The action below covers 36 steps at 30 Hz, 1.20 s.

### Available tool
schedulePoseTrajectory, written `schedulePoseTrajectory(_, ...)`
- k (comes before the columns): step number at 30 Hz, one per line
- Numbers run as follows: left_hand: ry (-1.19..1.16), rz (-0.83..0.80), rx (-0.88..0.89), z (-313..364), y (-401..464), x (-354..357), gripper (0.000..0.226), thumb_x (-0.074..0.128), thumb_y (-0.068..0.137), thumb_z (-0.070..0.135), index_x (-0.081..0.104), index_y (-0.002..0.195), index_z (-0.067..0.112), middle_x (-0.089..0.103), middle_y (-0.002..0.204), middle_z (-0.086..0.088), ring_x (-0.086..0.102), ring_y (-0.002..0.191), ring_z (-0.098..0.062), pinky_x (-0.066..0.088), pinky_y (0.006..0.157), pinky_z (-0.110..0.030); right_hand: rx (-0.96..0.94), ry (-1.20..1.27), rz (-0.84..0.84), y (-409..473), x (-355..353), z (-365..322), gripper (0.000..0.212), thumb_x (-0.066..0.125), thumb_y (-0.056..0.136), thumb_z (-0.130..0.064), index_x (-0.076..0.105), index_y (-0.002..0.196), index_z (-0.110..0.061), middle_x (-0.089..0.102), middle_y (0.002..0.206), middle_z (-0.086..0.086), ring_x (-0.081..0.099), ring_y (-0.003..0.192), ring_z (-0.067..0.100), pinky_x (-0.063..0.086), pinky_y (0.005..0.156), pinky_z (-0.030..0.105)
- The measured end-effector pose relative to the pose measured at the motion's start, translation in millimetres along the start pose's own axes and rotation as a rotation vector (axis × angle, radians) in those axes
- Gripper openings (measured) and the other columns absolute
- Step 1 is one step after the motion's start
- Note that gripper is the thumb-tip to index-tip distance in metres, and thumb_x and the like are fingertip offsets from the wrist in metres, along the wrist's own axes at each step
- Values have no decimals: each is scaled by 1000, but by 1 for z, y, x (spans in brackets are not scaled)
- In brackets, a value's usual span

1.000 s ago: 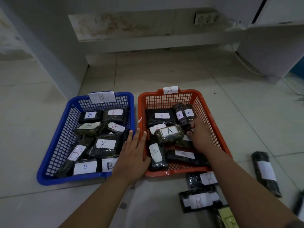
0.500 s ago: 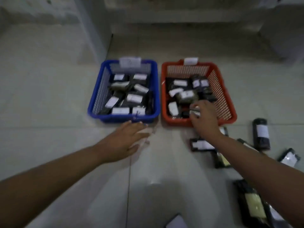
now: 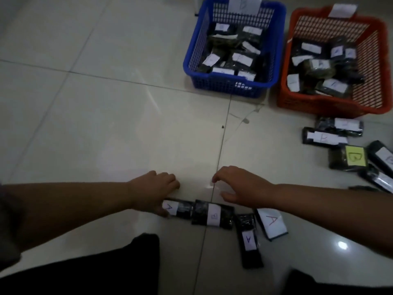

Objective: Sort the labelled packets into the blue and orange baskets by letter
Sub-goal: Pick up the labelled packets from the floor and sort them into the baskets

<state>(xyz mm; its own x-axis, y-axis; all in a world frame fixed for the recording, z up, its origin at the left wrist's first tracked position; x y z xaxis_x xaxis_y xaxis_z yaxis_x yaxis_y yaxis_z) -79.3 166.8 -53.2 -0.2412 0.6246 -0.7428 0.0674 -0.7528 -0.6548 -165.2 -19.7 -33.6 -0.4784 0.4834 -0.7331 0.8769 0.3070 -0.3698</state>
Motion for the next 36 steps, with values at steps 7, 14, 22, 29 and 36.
schedulePoseTrajectory(7,113,-29,89,17,16,10,59,62,80,43,37,125,16,40,125,-6,44,111,-26,40,80,-37,-1,-68,-135,5,21,-11,49,55,91,-37,40,134,-20,43,134,1,42,121,18,37,100,31)
schedulePoseTrajectory(14,-220,171,-98,-38,24,-37,53,70,71,30,44,115,13,45,113,-6,48,100,-25,40,75,-34,-25,-257,-66,7,30,-17,74,59,84,-52,34,141,-11,43,132,8,43,116,23,37,97,34)
schedulePoseTrajectory(22,-339,350,-289,-77,20,-58,48,69,72,32,43,109,14,44,104,-3,42,83,-17,36,66,-31,-113,-425,-104,11,70,-25,96,74,68,-43,29,142,-3,46,125,16,50,107,32,43,88,41)
schedulePoseTrajectory(29,-611,450,-262,-42,34,-73,43,73,74,30,44,104,17,45,103,3,52,74,-14,43,61,-27,287,216,241,33,-1,30,63,70,74,-21,41,127,-5,53,117,15,54,104,30,40,78,28)
schedulePoseTrajectory(36,-664,868,-373,-48,65,-176,46,76,74,31,49,109,17,45,101,6,48,80,-9,37,64,-21,393,305,741,13,-115,105,82,73,71,-19,27,138,-8,56,118,14,57,99,28,41,74,28)
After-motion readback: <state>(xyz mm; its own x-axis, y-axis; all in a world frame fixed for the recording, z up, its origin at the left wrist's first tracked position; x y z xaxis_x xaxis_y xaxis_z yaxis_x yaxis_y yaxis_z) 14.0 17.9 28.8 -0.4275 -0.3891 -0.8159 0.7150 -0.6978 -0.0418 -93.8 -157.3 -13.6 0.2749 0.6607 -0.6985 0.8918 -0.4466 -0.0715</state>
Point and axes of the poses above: each hand's wrist, its own y-axis towards the middle knuckle, its own x-axis out of the palm, z = x × y, the point moved 6 cm from there along y, towards the middle knuckle
